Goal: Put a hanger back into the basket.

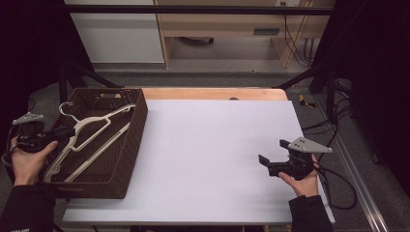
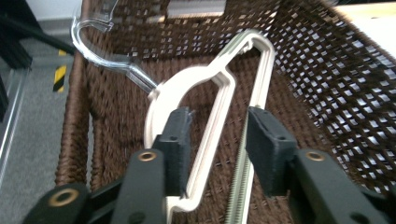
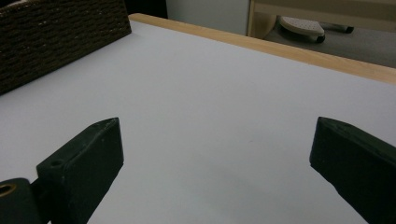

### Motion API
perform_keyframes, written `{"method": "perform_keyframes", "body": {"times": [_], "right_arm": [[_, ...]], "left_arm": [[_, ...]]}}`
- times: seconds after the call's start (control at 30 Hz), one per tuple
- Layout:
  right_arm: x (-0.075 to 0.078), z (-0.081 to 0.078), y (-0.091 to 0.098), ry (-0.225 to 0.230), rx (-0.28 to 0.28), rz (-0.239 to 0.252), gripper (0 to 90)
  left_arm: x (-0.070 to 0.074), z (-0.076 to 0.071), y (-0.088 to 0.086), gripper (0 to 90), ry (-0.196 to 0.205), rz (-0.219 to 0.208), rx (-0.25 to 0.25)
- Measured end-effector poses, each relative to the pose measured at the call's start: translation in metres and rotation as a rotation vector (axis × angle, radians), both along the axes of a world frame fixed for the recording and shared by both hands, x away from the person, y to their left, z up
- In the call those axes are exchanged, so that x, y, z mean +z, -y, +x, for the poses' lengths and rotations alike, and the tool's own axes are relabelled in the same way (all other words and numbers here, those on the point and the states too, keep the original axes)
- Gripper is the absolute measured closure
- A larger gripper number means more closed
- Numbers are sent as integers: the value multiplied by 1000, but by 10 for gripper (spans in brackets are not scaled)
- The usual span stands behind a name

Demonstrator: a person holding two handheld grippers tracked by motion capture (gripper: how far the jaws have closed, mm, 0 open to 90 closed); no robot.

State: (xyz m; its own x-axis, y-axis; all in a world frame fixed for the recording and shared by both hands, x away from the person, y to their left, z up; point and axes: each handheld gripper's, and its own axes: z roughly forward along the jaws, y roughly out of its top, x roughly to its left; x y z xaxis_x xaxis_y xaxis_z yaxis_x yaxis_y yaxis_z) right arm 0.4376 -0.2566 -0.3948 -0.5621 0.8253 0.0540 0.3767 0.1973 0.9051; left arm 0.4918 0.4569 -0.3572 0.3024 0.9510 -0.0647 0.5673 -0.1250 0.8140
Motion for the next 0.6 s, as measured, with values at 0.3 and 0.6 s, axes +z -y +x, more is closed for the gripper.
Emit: {"method": "perform_keyframes", "body": {"times": [0.3, 0.6], "right_arm": [[0, -1, 0, 4, 0, 8, 28], [1, -4, 1, 18, 8, 19, 17]], "left_arm": [[18, -24, 38, 448, 126, -55, -112], [14, -44, 93, 178, 200, -109, -223]]}}
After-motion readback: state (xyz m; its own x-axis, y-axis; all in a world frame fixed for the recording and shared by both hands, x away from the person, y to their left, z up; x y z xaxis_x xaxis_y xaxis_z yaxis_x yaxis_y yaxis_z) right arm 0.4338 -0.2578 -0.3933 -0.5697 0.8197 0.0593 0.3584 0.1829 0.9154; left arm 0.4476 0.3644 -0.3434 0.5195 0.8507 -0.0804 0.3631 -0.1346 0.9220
